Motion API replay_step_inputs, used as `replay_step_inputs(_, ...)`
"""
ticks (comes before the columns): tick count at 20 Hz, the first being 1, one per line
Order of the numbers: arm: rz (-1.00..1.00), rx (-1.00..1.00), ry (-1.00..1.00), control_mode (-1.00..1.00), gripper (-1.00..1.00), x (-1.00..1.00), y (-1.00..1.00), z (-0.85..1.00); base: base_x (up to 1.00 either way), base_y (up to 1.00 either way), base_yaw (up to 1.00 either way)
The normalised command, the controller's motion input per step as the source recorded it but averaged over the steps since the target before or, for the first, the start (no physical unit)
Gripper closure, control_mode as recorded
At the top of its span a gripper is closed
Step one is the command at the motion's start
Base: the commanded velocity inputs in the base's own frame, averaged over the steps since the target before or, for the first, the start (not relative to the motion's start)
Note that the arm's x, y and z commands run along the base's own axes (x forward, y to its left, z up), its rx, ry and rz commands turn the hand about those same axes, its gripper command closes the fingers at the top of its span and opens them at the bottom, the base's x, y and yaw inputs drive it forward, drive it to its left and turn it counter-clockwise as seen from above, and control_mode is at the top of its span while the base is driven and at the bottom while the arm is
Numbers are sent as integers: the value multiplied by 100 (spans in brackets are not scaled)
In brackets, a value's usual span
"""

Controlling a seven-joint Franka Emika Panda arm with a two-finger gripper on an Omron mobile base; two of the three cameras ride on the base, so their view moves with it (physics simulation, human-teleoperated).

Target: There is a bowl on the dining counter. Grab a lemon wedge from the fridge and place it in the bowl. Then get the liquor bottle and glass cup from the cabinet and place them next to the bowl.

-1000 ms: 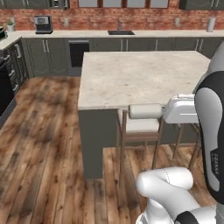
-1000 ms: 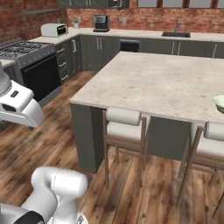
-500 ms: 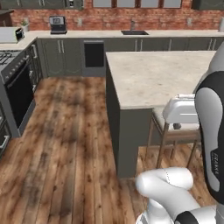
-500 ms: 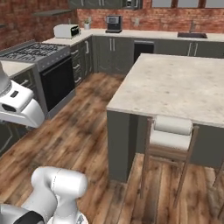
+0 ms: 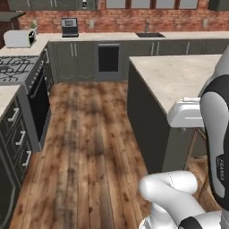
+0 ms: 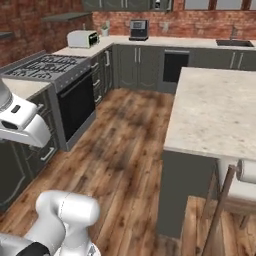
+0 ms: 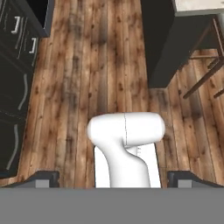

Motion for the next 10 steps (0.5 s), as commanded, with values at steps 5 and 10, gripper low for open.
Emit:
replay_step_inputs(5,0,0,0,100,-100,0,0,0,100,80,-11)
replay_step_inputs(10,0,0,0,100,-100,0,0,0,100,57,-11)
